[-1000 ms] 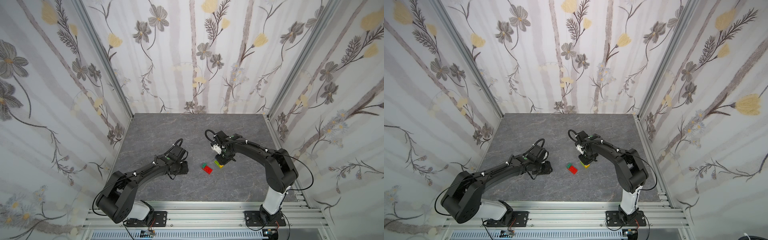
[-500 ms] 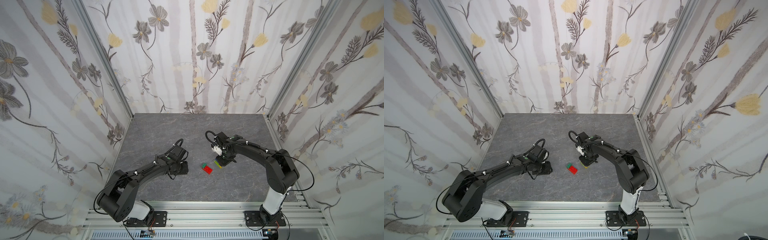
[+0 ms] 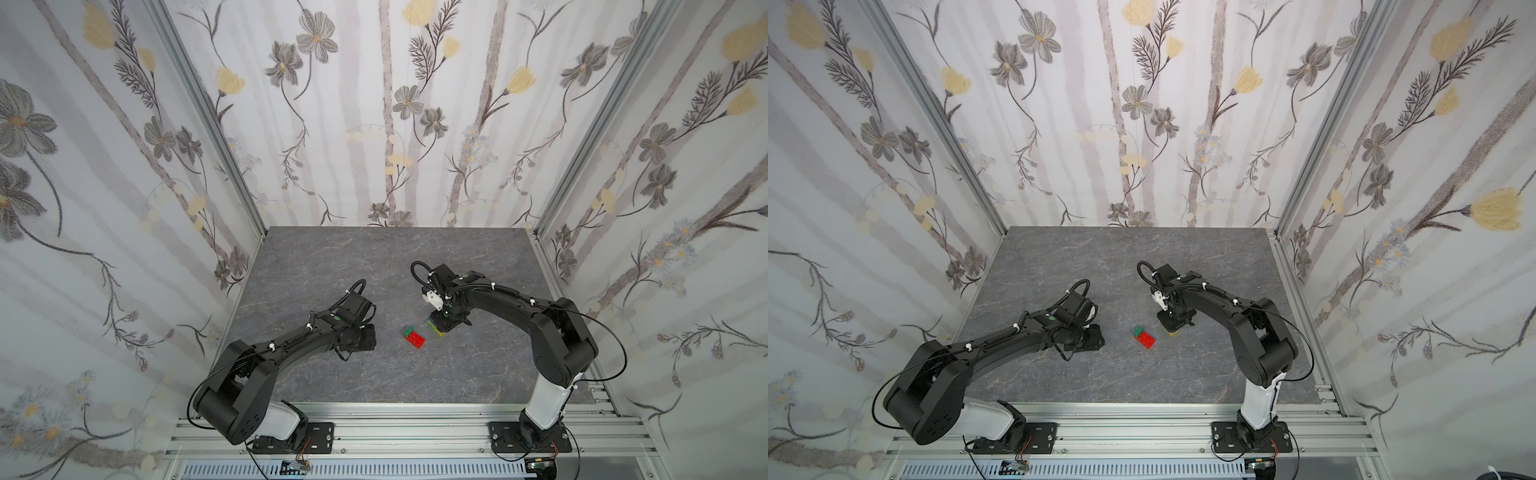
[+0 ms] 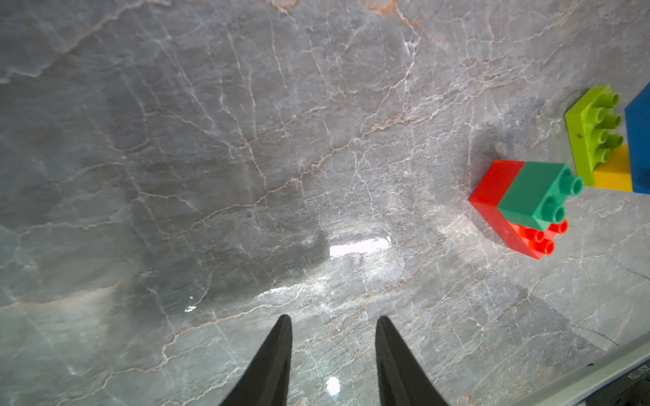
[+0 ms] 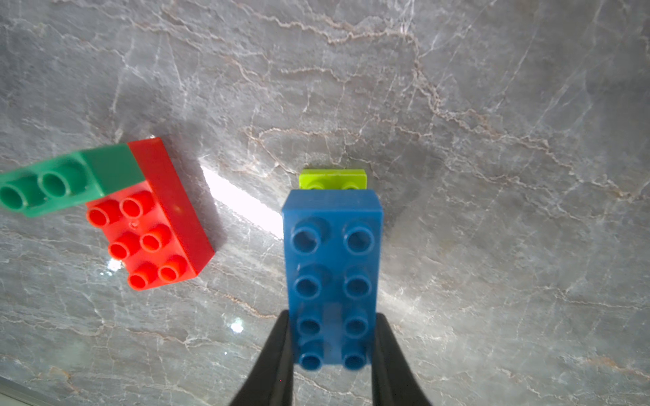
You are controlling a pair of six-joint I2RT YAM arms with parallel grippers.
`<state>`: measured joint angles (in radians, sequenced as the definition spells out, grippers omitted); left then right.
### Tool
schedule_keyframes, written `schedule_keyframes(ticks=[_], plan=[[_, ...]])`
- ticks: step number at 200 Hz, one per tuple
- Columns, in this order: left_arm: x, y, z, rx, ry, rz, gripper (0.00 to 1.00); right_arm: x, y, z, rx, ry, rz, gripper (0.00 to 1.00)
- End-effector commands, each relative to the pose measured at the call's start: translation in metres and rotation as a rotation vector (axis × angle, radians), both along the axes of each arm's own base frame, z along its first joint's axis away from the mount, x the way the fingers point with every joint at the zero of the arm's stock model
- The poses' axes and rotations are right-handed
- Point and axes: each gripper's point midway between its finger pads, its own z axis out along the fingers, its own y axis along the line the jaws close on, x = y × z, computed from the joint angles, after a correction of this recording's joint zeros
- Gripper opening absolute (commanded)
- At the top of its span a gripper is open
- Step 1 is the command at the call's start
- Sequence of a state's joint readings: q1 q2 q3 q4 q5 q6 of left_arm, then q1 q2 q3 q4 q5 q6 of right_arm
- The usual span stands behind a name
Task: Assemble the number 5 with lego
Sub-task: Assemble the lego brick with the lego brick, then pick up the lego brick from the center of the board.
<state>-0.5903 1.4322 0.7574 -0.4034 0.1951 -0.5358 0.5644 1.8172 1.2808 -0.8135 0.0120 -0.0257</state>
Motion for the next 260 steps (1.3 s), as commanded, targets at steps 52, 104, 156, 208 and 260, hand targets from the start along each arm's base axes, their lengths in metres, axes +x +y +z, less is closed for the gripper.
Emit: schedule_keyframes(ticks=[52, 104, 156, 208, 260], plan=[[0.002, 0.001, 0.003, -0.006, -0.015, 0.02, 0.4, -0.011, -0.003, -0.017, -0.004, 0.035, -0.039, 0.13], [0.004, -0.001, 0.002, -0.003, -0.008, 0.011, 0.4, -0.001, 0.0, 0.015, 0.041, -0.05, -0.058, 0.39], [0.004, -0.001, 0.003, -0.007, -0.01, 0.014, 0.4, 0.008, 0.004, 0.029, 0.054, -0.08, -0.064, 0.71], [0.002, 0.002, 0.003, -0.002, -0.012, 0.017, 0.4, 0.018, 0.017, 0.011, 0.051, -0.02, -0.061, 0.75], [0.001, 0.004, 0.002, 0.006, -0.01, 0.019, 0.4, 0.03, 0.019, -0.013, 0.0, 0.018, -0.106, 0.71]])
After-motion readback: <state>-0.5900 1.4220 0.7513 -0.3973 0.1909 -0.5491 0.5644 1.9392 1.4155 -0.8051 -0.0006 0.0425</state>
